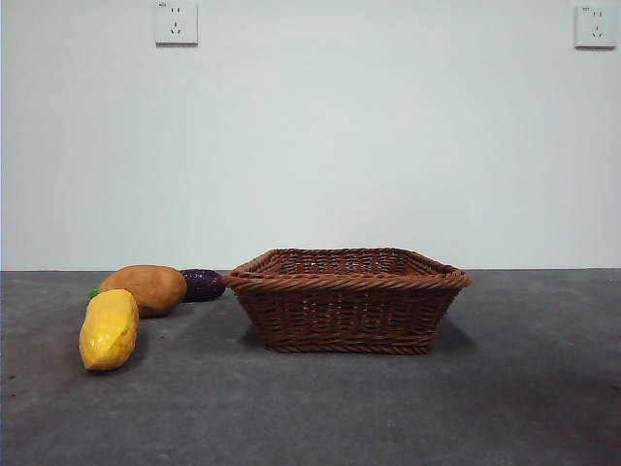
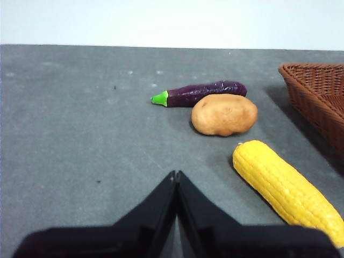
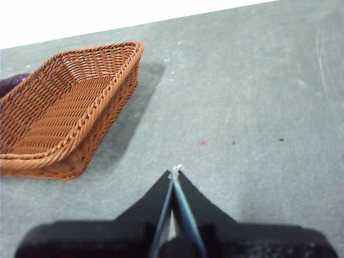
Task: Help me put the vegetables on the table into the basket
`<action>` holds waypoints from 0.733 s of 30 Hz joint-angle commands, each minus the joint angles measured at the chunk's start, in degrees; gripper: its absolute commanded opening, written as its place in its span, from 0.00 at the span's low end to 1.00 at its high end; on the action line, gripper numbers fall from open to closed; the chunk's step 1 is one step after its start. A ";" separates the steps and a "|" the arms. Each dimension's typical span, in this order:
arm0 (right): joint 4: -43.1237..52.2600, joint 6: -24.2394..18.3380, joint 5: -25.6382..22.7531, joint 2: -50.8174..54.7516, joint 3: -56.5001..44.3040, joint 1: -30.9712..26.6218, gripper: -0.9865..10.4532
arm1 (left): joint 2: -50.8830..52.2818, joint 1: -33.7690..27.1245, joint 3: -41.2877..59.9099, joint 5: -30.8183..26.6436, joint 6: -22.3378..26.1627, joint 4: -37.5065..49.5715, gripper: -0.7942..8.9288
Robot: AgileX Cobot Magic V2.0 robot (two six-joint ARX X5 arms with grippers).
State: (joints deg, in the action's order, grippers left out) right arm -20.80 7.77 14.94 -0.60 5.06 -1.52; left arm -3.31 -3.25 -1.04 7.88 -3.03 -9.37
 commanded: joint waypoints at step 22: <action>-23.32 -1.11 6.75 -25.07 40.85 0.02 0.08 | -17.97 -0.07 -33.51 15.08 -6.73 -22.45 0.08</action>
State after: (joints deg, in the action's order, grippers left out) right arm -42.46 10.13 21.50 -24.69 43.94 -1.52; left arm -20.84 -3.22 -33.28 22.61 -10.76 -30.87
